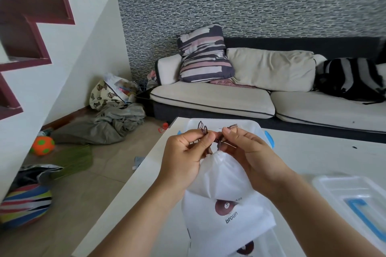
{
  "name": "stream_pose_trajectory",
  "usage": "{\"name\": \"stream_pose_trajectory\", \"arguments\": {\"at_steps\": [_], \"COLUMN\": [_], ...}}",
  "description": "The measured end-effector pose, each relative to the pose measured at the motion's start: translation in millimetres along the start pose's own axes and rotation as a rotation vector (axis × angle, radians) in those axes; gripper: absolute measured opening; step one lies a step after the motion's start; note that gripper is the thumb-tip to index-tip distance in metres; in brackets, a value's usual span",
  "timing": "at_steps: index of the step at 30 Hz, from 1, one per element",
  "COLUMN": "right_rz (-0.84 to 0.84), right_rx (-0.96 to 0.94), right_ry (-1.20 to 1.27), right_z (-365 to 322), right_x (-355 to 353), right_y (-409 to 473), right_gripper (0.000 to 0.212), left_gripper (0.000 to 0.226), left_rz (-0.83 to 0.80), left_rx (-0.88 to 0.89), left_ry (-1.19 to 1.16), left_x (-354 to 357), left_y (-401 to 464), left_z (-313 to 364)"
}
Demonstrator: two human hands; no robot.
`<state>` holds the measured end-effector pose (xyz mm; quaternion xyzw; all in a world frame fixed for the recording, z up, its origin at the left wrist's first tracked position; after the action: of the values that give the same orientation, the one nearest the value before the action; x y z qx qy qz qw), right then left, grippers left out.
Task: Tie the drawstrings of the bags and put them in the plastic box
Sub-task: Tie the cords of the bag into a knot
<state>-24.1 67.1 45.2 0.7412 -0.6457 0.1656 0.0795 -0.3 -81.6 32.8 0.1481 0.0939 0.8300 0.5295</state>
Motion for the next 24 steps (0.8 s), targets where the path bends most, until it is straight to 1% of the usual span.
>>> {"name": "stream_pose_trajectory", "arguments": {"at_steps": [2, 6, 8, 10, 11, 13, 15, 16, 18, 20, 22, 24], "right_rz": [0.024, 0.021, 0.001, -0.003, 0.002, 0.0, -0.02, -0.03, -0.037, -0.049, -0.072, -0.078], "right_rx": [0.006, 0.007, 0.026, 0.005, -0.031, -0.116, -0.235, -0.296, -0.377, -0.423, -0.45, -0.437], "right_ry": [0.027, 0.054, 0.098, 0.101, 0.07, -0.033, -0.24, -0.358, -0.529, -0.633, -0.719, -0.732], "right_z": [1, 2, 1, -2, -3, -6, -9, -9, -11, -14, -17, -20], "right_x": [2, 2, 2, 1, 1, -1, -1, -1, 0, -1, -3, -6], "right_y": [0, 0, 0, 2, 4, 6, 4, 2, -1, -2, -3, -2], "right_gripper": [0.021, 0.018, 0.015, 0.008, 0.005, 0.011, 0.017, 0.017, 0.008, 0.002, 0.005, 0.009], "left_gripper": [0.014, 0.014, 0.015, 0.014, 0.014, 0.015, 0.015, 0.014, 0.013, 0.013, 0.014, 0.015], "left_rz": [0.008, -0.018, -0.035, -0.03, -0.02, -0.006, -0.007, -0.015, -0.036, -0.045, -0.057, -0.099], "left_rx": [0.057, 0.236, 0.247, 0.262, 0.27, 0.266, 0.252, 0.25, 0.244, 0.227, 0.199, 0.167], "left_ry": [0.032, 0.118, 0.121, 0.161, 0.175, 0.176, 0.165, 0.158, 0.133, 0.109, 0.105, 0.097], "left_x": [-1, -2, -2, -2, -3, -4, -5, -4, -4, -4, -4, -5], "left_y": [0, 1, 0, 1, 2, 3, 4, 4, 3, 3, 3, 4], "left_z": [0, 1, -1, -5, -7, -8, -7, -7, -8, -10, -11, -9]}}
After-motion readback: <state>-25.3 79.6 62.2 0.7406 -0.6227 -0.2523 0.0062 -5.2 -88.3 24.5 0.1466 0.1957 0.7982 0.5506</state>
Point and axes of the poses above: each hand's wrist, its own y-axis towards the middle knuckle, its own x-axis out of the palm, z = x × y, the point moved 1 cm from there along y, towards the middle knuckle, and after that the axes turned 15 degrees about z, right-handed, at the moved point
